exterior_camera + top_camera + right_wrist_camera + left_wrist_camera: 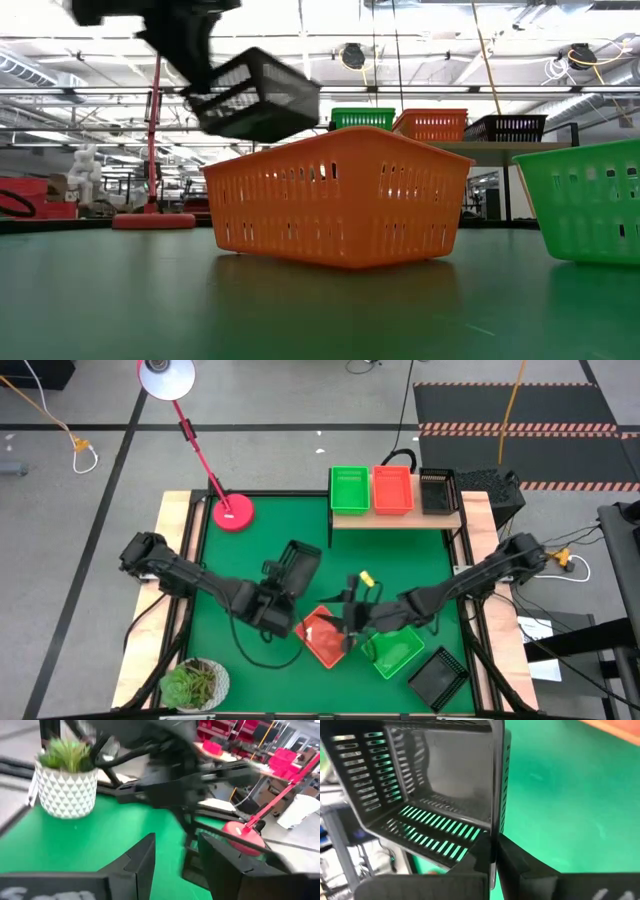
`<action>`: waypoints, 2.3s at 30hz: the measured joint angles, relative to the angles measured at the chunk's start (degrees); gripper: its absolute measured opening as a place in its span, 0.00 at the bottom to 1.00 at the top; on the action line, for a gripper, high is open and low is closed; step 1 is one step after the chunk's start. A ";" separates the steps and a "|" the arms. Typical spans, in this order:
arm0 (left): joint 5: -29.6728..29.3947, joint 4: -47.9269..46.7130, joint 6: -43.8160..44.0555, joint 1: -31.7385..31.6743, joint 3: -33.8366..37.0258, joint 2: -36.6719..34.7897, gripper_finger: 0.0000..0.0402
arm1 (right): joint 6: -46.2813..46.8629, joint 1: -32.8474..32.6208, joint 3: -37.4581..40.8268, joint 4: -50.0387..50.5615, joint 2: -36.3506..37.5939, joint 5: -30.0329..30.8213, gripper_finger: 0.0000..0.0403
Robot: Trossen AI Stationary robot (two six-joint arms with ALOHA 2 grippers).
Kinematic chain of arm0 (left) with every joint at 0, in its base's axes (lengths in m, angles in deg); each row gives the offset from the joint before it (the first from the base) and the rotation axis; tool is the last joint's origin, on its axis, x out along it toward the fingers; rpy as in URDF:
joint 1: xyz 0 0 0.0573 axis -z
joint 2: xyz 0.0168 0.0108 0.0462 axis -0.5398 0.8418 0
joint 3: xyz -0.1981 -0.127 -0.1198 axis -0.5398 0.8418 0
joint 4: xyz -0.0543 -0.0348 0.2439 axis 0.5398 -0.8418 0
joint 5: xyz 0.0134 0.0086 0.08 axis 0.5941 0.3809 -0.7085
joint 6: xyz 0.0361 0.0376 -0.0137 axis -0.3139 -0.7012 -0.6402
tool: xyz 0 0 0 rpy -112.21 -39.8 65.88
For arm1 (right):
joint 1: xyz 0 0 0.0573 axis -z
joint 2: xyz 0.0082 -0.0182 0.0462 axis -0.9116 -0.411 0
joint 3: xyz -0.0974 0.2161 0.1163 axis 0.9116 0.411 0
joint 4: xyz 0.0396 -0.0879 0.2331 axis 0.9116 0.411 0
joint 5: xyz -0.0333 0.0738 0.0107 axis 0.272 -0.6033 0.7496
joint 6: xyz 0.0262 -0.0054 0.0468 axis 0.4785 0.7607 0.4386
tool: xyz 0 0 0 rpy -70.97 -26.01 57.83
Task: Stack baskets on shelf by color
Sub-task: Stack the left black basket on top of the black basket on the shelf
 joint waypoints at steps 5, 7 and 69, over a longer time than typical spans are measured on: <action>-1.04 8.81 -7.84 -3.33 -0.12 0.00 0.02 | 0.56 1.69 -2.03 2.01 -3.02 0.04 0.35; -1.08 12.70 -10.56 -4.25 -0.12 0.00 0.02 | 1.12 2.72 -2.03 2.26 -3.41 0.06 0.35; -5.14 33.64 -9.12 -5.92 8.99 -14.72 0.46 | -21.36 32.17 -1.98 60.72 38.80 -22.16 0.01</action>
